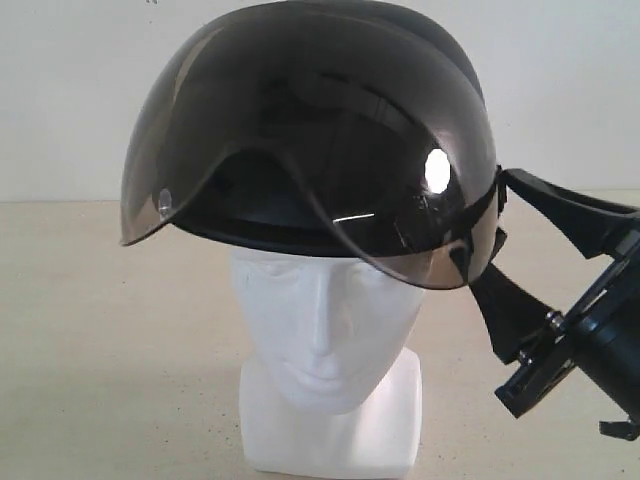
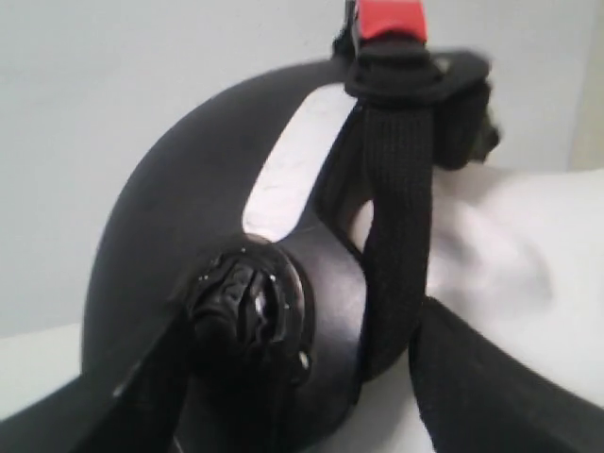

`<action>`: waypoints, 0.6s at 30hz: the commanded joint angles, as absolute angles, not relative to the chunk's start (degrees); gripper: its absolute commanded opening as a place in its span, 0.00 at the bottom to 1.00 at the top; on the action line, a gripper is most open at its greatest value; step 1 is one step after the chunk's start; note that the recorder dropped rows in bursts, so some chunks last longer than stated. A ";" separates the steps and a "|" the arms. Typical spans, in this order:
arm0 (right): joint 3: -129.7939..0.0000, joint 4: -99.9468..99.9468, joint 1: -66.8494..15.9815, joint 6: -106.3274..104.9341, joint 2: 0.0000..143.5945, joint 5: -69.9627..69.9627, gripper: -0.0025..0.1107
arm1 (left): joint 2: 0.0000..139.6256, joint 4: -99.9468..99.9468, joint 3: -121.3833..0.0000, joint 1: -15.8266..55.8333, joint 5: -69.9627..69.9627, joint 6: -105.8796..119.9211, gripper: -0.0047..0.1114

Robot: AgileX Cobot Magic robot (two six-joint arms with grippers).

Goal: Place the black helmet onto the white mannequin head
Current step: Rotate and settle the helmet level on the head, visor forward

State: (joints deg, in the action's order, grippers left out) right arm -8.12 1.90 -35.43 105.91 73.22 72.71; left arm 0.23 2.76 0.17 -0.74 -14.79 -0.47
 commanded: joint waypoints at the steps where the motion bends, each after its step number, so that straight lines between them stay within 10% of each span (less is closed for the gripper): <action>1: -7.44 2.69 -34.99 104.82 73.85 69.96 0.61 | 0.00 2.31 0.00 -0.77 -14.64 -0.33 0.08; 18: -7.44 5.64 -34.99 100.61 73.85 69.96 0.61 | 0.00 2.31 0.00 -0.77 -14.64 -0.33 0.08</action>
State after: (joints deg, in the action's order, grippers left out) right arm -7.76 4.75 -35.32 102.09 73.81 70.23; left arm 0.23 2.76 0.17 -0.74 -14.79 -0.47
